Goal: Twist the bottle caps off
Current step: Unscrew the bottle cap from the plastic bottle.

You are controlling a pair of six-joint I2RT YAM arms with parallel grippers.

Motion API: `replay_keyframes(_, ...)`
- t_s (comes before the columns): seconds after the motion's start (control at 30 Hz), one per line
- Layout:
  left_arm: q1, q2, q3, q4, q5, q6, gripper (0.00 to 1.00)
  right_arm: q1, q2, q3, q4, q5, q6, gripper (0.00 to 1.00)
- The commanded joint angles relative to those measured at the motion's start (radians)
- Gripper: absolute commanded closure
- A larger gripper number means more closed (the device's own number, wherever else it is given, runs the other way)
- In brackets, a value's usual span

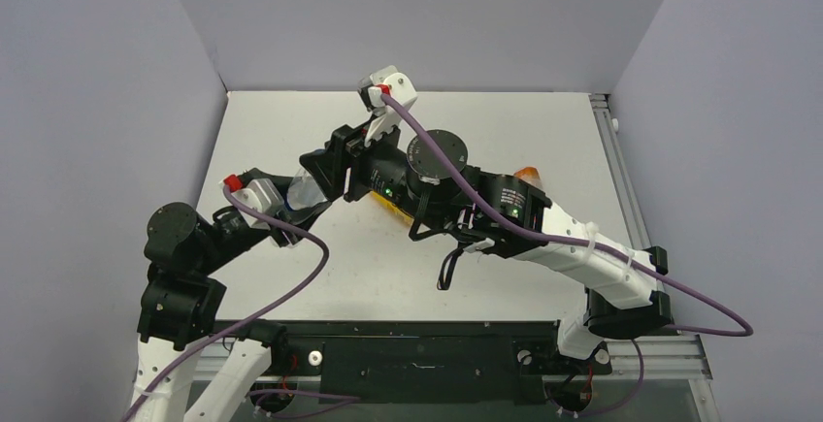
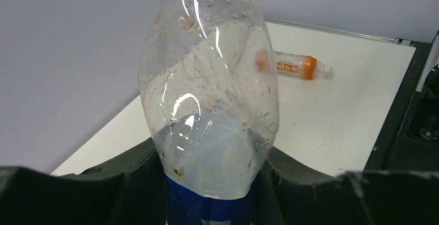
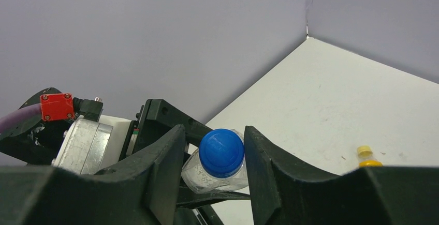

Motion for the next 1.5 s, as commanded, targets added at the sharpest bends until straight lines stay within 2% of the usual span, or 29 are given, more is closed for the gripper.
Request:
replay_keyframes(0.0, 0.002, 0.002, 0.005, 0.05, -0.014, -0.033, 0.92, -0.001, -0.027, -0.013, 0.037, -0.023, 0.004, 0.59)
replay_keyframes(0.07, 0.001, 0.005, 0.008, 0.052, -0.008, -0.042, 0.92, -0.002, -0.023, -0.021, 0.038, -0.016, 0.002, 0.56)
replay_keyframes(0.13, 0.002, 0.003, 0.01, 0.052, -0.004, -0.046, 0.92, -0.002, -0.018, -0.02, 0.035, -0.003, 0.002, 0.49)
replay_keyframes(0.23, 0.002, 0.002, 0.014, 0.05, -0.004, -0.048, 0.92, -0.004, -0.013, -0.02, 0.037, 0.007, 0.003, 0.49)
replay_keyframes(0.3, 0.002, 0.0, 0.017, 0.049, 0.001, -0.05, 0.92, -0.006, -0.012, -0.021, 0.04, 0.01, 0.004, 0.53)
replay_keyframes(0.47, 0.001, -0.002, 0.015, 0.042, 0.01, -0.047, 0.93, -0.01, -0.031, -0.04, 0.058, 0.019, 0.003, 0.78)
replay_keyframes(0.57, 0.002, -0.003, 0.014, 0.049, 0.018, -0.059, 0.93, -0.011, -0.04, -0.045, 0.055, 0.011, -0.001, 0.82)
replay_keyframes(0.63, 0.002, -0.002, 0.016, 0.056, 0.024, -0.071, 0.93, -0.014, -0.036, -0.041, 0.042, 0.016, -0.003, 0.77)
replay_keyframes(0.67, 0.002, -0.002, 0.017, 0.059, 0.026, -0.073, 0.93, -0.014, -0.035, -0.042, 0.038, 0.02, -0.001, 0.65)
replay_keyframes(0.73, 0.001, -0.002, 0.02, 0.062, 0.03, -0.078, 0.93, -0.017, -0.032, -0.044, 0.033, 0.041, 0.006, 0.55)
replay_keyframes(0.8, 0.001, -0.004, 0.022, 0.06, 0.033, -0.081, 0.93, -0.017, -0.027, -0.043, 0.029, 0.056, 0.011, 0.54)
replay_keyframes(0.9, 0.002, -0.006, 0.024, 0.054, 0.038, -0.081, 0.93, -0.017, -0.023, -0.042, 0.03, 0.065, 0.015, 0.61)
replay_keyframes(0.97, 0.002, -0.009, 0.026, 0.047, 0.04, -0.079, 0.93, -0.016, -0.025, -0.042, 0.037, 0.066, 0.017, 0.71)
replay_keyframes(1.03, 0.002, -0.012, 0.03, 0.038, 0.042, -0.075, 0.93, -0.016, -0.036, -0.052, 0.05, 0.068, 0.016, 0.77)
replay_keyframes(1.23, 0.001, -0.007, 0.038, 0.031, 0.06, -0.081, 0.93, -0.015, -0.073, -0.079, 0.081, 0.042, -0.008, 0.91)
replay_keyframes(1.37, 0.001, 0.01, 0.065, 0.051, 0.128, -0.169, 0.93, -0.027, -0.125, -0.125, 0.125, -0.142, -0.065, 0.97)
replay_keyframes(1.47, 0.002, 0.023, 0.076, 0.093, 0.243, -0.324, 0.92, -0.032, -0.194, -0.187, 0.174, -0.332, -0.097, 1.0)
